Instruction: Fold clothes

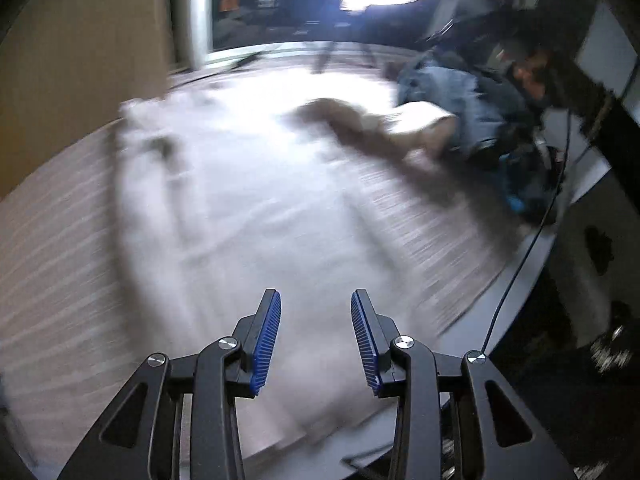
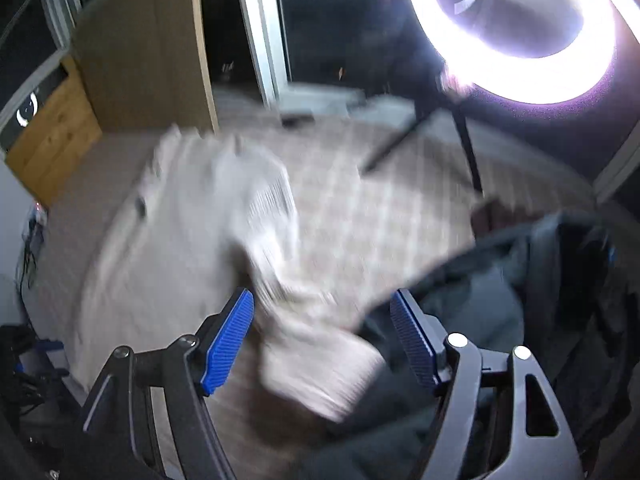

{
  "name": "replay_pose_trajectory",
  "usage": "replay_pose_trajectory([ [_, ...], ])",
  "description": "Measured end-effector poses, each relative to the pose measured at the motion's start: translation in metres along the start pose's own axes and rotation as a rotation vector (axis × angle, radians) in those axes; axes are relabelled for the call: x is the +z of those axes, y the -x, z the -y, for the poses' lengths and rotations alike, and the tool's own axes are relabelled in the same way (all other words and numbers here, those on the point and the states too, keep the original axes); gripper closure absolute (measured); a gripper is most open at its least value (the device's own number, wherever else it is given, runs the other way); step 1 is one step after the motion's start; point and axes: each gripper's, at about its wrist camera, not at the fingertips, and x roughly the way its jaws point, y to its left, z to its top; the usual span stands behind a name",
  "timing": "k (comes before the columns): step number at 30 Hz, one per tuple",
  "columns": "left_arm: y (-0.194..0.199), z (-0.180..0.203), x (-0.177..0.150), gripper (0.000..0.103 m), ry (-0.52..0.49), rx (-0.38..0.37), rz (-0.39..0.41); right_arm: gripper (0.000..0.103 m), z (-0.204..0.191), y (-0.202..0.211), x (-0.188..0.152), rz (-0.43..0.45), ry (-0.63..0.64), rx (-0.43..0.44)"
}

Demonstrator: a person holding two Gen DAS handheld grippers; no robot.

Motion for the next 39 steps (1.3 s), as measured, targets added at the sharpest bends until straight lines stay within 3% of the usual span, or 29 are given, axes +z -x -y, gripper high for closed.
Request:
replay_pose_trajectory([
  [3, -0.04, 0.052, 0.031, 0.068, -0.032, -0.072, -0.006, 0.032, 0.017, -0.027, -0.028, -0.084, 0.046, 0.04],
  [6, -0.065, 0.086, 0.052, 0.068, -0.073, -0.08, -0.034, 0.032, 0.019, -0.045, -0.053, -0.147, 0.106, 0.072],
  [11, -0.081, 0.088, 0.065, 0.068, -0.009, -0.051, -0.064, 0.032, 0.006, -0.047, -0.073, -0.17, 0.221, 0.094],
  [14, -0.089, 0.077, 0.066, 0.068, 0.037, -0.006, -0.085, 0.033, 0.009, -0.061, -0.074, -0.187, 0.22, 0.107],
  [16, -0.089, 0.071, 0.063, 0.068, 0.068, 0.034, -0.089, 0.062, 0.016, -0.065, -0.072, -0.179, 0.178, 0.165],
  [17, -0.086, 0.068, 0.061, 0.068, 0.082, 0.043, -0.088, 0.096, 0.02, -0.064, -0.07, -0.173, 0.151, 0.212],
  [23, -0.053, 0.041, 0.034, 0.068, 0.187, 0.121, -0.058, 0.095, 0.024, 0.004, -0.049, 0.048, 0.079, 0.264],
  [26, -0.036, 0.026, 0.018, 0.068, 0.245, 0.157, -0.036, 0.095, -0.005, 0.047, -0.032, 0.147, 0.137, 0.281],
  [28, -0.027, 0.018, 0.008, 0.068, 0.273, 0.181, -0.021, 0.095, -0.033, 0.058, -0.023, 0.157, 0.168, 0.37],
  [29, -0.02, 0.014, 0.001, 0.068, 0.292, 0.191, -0.011, 0.094, -0.053, 0.061, -0.02, 0.15, 0.2, 0.417],
  [31, -0.006, 0.007, -0.013, 0.068, 0.33, 0.212, 0.01, 0.091, -0.11, 0.05, -0.022, 0.055, 0.32, 0.492],
  [35, 0.007, -0.005, -0.033, 0.068, 0.37, 0.242, 0.009, 0.083, -0.178, 0.014, -0.053, -0.161, 0.546, 0.404],
  [37, 0.008, -0.01, -0.039, 0.068, 0.376, 0.255, -0.003, 0.081, -0.168, 0.005, -0.055, -0.197, 0.52, 0.411],
  [39, 0.004, -0.01, -0.036, 0.068, 0.355, 0.251, -0.011, 0.071, -0.143, -0.001, -0.051, -0.207, 0.443, 0.443],
])
